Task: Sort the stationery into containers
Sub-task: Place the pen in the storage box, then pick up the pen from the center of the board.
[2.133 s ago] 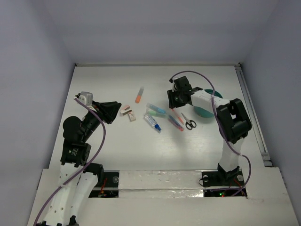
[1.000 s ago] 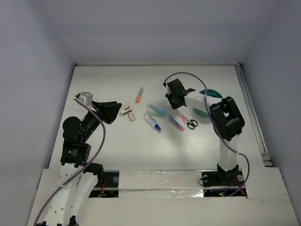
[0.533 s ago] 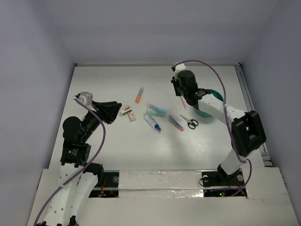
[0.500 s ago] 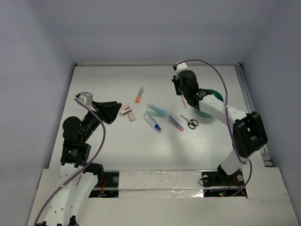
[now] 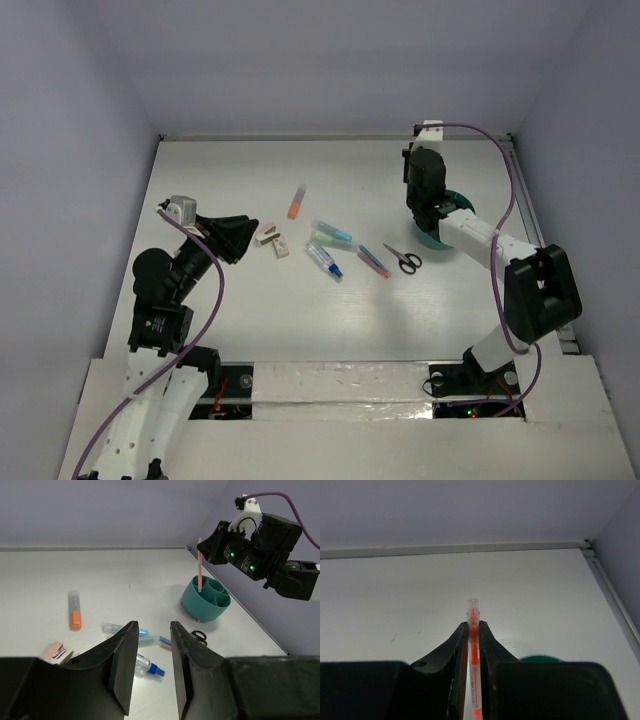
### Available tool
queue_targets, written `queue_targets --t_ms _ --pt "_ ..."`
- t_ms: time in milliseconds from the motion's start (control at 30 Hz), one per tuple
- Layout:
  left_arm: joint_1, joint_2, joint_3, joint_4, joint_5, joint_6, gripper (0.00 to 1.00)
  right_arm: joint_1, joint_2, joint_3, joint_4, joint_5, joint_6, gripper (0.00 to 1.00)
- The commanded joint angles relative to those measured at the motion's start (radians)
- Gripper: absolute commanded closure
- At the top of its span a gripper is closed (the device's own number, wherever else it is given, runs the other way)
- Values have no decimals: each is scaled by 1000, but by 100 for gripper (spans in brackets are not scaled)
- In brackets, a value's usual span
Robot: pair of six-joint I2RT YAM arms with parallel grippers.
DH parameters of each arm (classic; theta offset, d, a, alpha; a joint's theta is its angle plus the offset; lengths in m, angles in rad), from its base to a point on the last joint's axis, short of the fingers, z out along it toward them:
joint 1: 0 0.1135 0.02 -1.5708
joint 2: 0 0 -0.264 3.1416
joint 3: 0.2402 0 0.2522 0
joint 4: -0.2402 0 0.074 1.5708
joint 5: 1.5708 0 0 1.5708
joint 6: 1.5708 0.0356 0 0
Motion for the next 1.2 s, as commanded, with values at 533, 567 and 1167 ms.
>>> queue_targets --t_ms 533,567,1167 --pt "-6 6 18 52 25 3 71 -55 -40 -109 130 97 13 88" --pt "-6 6 18 54 27 3 71 -55 -46 -107 121 92 16 70" --pt "-6 15 18 55 27 0 71 21 -153 -84 -379 -738 282 100"
